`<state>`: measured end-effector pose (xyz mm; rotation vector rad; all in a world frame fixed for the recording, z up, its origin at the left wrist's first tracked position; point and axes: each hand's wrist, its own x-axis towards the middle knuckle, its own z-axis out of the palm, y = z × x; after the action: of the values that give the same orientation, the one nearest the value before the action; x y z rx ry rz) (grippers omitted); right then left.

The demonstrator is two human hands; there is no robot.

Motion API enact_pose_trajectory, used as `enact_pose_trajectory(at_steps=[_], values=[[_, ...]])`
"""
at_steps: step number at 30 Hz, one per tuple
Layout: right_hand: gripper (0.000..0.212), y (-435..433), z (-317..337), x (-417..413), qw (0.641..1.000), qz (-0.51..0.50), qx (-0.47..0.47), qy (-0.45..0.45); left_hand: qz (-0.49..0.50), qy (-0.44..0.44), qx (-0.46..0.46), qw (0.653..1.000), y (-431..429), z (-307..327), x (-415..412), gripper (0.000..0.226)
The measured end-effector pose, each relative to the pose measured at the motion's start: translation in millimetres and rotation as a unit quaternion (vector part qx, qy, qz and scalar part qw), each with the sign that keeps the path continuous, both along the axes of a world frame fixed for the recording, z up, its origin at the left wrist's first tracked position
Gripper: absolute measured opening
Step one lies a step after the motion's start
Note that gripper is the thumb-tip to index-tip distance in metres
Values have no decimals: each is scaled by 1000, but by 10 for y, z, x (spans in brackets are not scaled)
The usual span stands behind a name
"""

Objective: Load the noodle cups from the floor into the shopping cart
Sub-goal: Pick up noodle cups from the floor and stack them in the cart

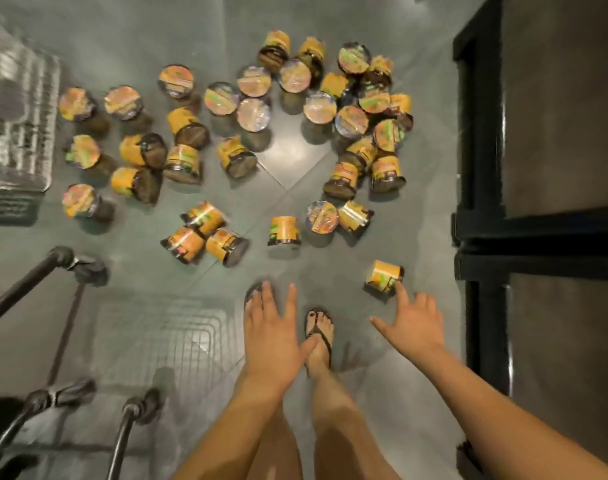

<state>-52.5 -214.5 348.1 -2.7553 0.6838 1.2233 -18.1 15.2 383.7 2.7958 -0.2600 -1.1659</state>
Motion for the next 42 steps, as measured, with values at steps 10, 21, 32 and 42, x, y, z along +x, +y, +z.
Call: enact_pose_trajectory(at_steps=[10, 21, 32, 42], values=[[102, -273, -1669, 800, 1000, -1, 23, -15, -92, -18, 50, 994, 34, -1929, 986, 102], [116, 120, -3717, 1926, 977, 119, 109, -139, -149, -29, 2, 988, 168, -4208, 1682, 115], [117, 198, -4157, 2012, 965, 94, 136, -202, 19, -128, -199, 971, 269, -4594, 1870, 71], [118, 312, -4164, 2070, 978, 70, 97, -173, 137, -241, -59, 959, 33, -4641, 2399, 89]])
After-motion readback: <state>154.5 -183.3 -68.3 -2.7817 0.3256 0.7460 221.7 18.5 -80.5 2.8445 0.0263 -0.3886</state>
